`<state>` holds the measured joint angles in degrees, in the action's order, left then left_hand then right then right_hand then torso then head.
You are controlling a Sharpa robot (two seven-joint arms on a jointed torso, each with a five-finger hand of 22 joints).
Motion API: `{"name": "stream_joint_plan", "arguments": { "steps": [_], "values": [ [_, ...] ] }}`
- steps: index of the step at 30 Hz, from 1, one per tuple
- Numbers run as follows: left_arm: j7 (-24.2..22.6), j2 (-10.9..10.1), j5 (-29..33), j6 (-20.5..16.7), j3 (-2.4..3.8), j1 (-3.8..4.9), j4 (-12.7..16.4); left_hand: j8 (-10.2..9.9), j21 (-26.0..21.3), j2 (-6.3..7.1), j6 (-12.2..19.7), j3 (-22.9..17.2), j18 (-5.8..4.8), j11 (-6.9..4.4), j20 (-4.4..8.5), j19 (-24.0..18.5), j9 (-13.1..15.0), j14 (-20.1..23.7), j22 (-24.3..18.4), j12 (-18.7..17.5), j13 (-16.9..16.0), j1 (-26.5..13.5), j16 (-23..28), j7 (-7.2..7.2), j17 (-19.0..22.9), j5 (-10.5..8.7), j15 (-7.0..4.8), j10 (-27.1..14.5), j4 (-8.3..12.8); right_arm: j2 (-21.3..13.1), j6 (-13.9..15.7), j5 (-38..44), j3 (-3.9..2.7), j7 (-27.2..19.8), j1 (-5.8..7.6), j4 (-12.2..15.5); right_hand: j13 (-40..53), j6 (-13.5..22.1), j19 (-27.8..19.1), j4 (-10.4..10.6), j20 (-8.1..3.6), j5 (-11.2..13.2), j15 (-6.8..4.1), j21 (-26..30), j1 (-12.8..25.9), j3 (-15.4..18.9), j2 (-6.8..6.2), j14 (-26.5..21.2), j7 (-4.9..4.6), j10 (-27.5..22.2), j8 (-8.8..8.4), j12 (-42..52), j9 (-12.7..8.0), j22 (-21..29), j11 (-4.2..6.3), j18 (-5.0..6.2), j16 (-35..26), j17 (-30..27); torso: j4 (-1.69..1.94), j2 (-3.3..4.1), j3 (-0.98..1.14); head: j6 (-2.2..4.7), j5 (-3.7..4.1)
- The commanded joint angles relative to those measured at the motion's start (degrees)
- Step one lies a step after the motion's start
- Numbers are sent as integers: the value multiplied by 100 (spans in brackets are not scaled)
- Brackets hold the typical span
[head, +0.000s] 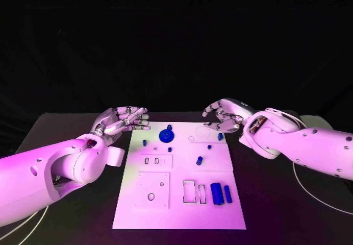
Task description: Assemble the parts on the task board
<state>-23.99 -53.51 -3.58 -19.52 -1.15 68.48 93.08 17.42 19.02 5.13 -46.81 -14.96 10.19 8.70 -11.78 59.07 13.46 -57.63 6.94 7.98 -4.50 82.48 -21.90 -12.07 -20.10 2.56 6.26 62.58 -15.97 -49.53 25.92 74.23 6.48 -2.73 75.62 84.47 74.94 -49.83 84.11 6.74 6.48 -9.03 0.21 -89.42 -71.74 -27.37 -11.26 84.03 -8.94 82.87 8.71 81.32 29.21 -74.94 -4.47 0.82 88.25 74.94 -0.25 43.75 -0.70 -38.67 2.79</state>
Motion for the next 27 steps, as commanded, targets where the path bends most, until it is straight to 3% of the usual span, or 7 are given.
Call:
{"name": "stream_joint_plan", "arguments": {
  "steps": [1,5,7,12,14,18,27],
  "values": [
    [-75,6,12,133,4,6,32,-49,22,18,-23,-47,30,9,7,47,-7,-3,-10,-67,25,17,40,16,-24,33,-20,-66,8,-289,-371,-1099,4,-909,-45,68,705,184,552,-5,-17,203,-24,-20,1,71,-60,513,19,41,-105,53,-31,-1465,41,-68,46,1133,-49,-21,29,21,23],
    [-89,1,11,140,4,5,41,-67,23,28,-5,-68,29,8,9,51,-12,-3,-13,-130,44,24,49,38,-39,32,-19,-118,12,-628,-396,-1328,5,-1106,-165,27,704,214,554,-65,-22,166,-23,-22,-76,78,-67,515,14,40,-124,50,-23,-1467,39,-69,49,1143,-82,-24,61,3,9],
    [-92,-1,11,138,3,5,41,-68,23,28,-4,-69,29,8,9,51,-12,-2,-13,-133,45,24,50,39,-40,32,-19,-120,12,-715,-398,-1379,6,-1152,-237,-20,696,242,555,-89,-21,146,-16,-23,-105,83,-72,514,-9,33,-142,41,-23,-1468,27,-69,48,1139,-96,-25,78,9,46],
    [-95,14,10,147,3,4,34,-69,23,28,-3,-70,29,8,8,51,-12,-2,-14,-136,46,25,51,39,-40,32,-19,-123,12,-767,-427,-1431,6,-1201,-423,-164,678,339,544,-132,4,109,25,-12,-154,101,-73,512,-62,14,-201,20,-25,-1457,-18,-65,46,1133,-95,-29,104,-65,16],
    [-94,23,10,150,3,4,24,-72,22,29,0,-72,29,8,8,51,-13,0,-14,-143,48,24,53,38,-42,32,-18,-128,12,-747,-446,-1420,6,-1210,-496,-213,678,358,539,-154,17,66,39,-7,-185,97,-63,512,-76,12,-215,19,-21,-1452,-32,-64,45,1132,-78,-30,90,-74,11],
    [-91,21,10,152,3,2,-2,-73,22,30,1,-74,28,9,8,50,-13,2,-15,-149,50,24,55,35,-43,32,-18,-133,12,-636,-479,-1396,5,-1189,-583,-343,676,363,539,-176,28,19,49,-7,-211,93,-57,512,-85,8,-220,16,-14,-1452,-41,-64,46,1133,-59,-27,109,-75,28],
    [-87,35,10,162,2,0,-41,-75,22,31,3,-75,28,11,8,50,-14,3,-15,-153,51,23,57,33,-44,32,-17,-136,12,-305,-538,-1326,4,-1054,-664,-778,687,382,542,-190,35,-11,56,-9,-223,94,-56,514,-94,16,-234,27,-12,-1455,-48,-65,49,1143,-17,-24,110,-111,52]
  ]
}}
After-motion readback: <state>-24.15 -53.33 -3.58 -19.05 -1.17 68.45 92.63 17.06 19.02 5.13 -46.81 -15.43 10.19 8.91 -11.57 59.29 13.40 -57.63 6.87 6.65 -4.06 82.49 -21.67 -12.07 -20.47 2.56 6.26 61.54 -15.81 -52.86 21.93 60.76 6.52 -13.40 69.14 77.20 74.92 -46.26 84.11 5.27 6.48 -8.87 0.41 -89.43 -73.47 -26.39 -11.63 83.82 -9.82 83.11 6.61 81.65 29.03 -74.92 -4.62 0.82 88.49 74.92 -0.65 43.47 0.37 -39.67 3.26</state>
